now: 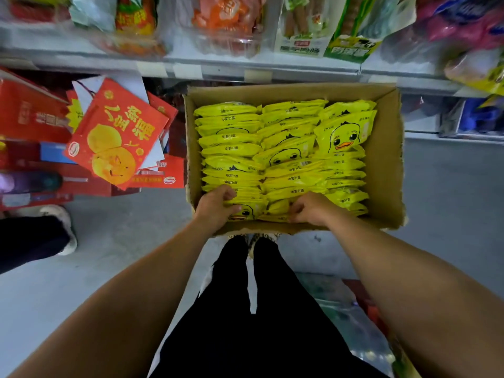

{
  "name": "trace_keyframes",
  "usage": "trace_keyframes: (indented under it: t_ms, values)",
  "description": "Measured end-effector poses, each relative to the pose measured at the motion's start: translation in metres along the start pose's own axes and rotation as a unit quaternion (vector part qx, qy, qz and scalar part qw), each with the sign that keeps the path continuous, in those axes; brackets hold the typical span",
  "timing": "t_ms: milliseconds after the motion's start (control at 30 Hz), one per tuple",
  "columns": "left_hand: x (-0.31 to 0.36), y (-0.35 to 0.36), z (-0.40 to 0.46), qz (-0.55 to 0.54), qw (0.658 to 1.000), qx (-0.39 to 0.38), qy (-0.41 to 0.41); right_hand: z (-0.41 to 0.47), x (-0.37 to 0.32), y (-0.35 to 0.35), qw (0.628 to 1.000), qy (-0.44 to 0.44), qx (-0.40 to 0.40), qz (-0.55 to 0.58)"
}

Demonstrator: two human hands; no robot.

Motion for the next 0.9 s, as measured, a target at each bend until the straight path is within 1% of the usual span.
trace_keyframes:
  t_ms: [133, 233, 367, 500, 567, 633, 733, 800, 833, 900]
  values:
    - [-0.004, 0.006, 0.001, 0.065, 0.997, -0.033, 0.033, 0.005, 0.000, 0.007, 0.998, 0.004, 0.044, -0.032]
    - [-0.007, 0.013, -0.003, 0.130, 0.991, -0.034, 0.027, 0.006, -0.002, 0.012, 0.997, 0.012, 0.070, -0.044]
    - [0.000, 0.004, 0.000, 0.098, 0.995, -0.011, 0.008, 0.003, 0.001, 0.009, 0.995, 0.036, 0.092, 0.001]
    - [0.021, -0.021, -0.001, 0.054, 0.998, -0.011, 0.028, -0.016, 0.003, -0.019, 0.994, 0.010, 0.065, 0.087]
    - [0.034, -0.037, -0.006, 0.034, 0.999, -0.009, 0.025, -0.030, 0.005, -0.037, 0.987, 0.008, 0.083, 0.134]
    - [0.044, -0.050, -0.009, 0.024, 0.999, -0.018, 0.044, -0.047, 0.006, -0.054, 0.979, 0.012, 0.124, 0.159]
    - [0.067, -0.069, -0.014, -0.002, 0.997, -0.034, 0.071, -0.076, 0.003, -0.077, 0.960, 0.026, 0.199, 0.193]
    - [0.089, -0.079, -0.019, -0.014, 0.996, -0.033, 0.080, -0.092, 0.001, -0.085, 0.939, 0.027, 0.236, 0.250]
    - [0.102, -0.084, -0.022, -0.024, 0.996, -0.028, 0.086, -0.099, 0.000, -0.089, 0.923, 0.020, 0.253, 0.288]
    - [0.126, -0.093, -0.028, -0.044, 0.993, -0.011, 0.112, -0.114, -0.001, -0.095, 0.881, 0.018, 0.294, 0.370]
Point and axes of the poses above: each hand's wrist, its own z-axis towards the middle knuckle, its own y-axis out of the palm, x = y × z, the point moved 2 cm from there along z, towards the middle knuckle, and after that the axes turned 4 degrees about x, right-handed, at the moved point
